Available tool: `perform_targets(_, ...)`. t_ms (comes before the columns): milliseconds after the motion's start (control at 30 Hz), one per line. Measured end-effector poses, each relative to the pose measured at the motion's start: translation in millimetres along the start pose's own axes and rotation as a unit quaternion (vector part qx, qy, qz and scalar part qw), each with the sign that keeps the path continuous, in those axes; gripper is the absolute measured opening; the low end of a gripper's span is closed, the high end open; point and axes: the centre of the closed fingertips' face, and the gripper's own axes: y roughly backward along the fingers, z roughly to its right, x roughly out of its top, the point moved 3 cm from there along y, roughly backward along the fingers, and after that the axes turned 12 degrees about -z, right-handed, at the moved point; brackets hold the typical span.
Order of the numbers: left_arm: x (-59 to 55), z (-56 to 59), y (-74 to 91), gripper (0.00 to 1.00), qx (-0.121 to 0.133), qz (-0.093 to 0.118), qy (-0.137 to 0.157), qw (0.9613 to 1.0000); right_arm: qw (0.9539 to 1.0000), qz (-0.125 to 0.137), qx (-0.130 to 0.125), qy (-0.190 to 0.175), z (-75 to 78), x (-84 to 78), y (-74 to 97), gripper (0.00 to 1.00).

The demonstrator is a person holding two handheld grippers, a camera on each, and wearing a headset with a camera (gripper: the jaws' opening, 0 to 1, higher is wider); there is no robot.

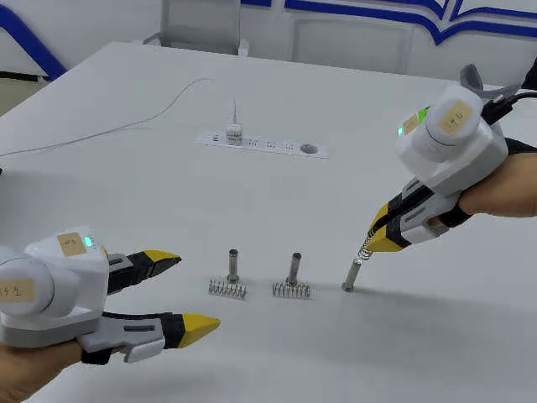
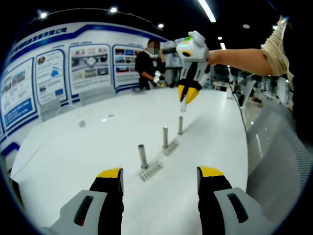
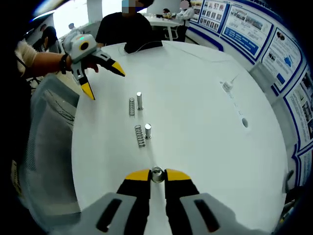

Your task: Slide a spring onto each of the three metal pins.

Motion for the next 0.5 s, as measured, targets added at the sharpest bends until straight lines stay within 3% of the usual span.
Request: perform_targets(500, -2.5, -2.0, -1.0, 0.61, 0.002, -0.001, 0.003, 1.0, 0.9999, -0.01, 0.01, 0.003, 1.8, 1.3, -14.0, 0.12)
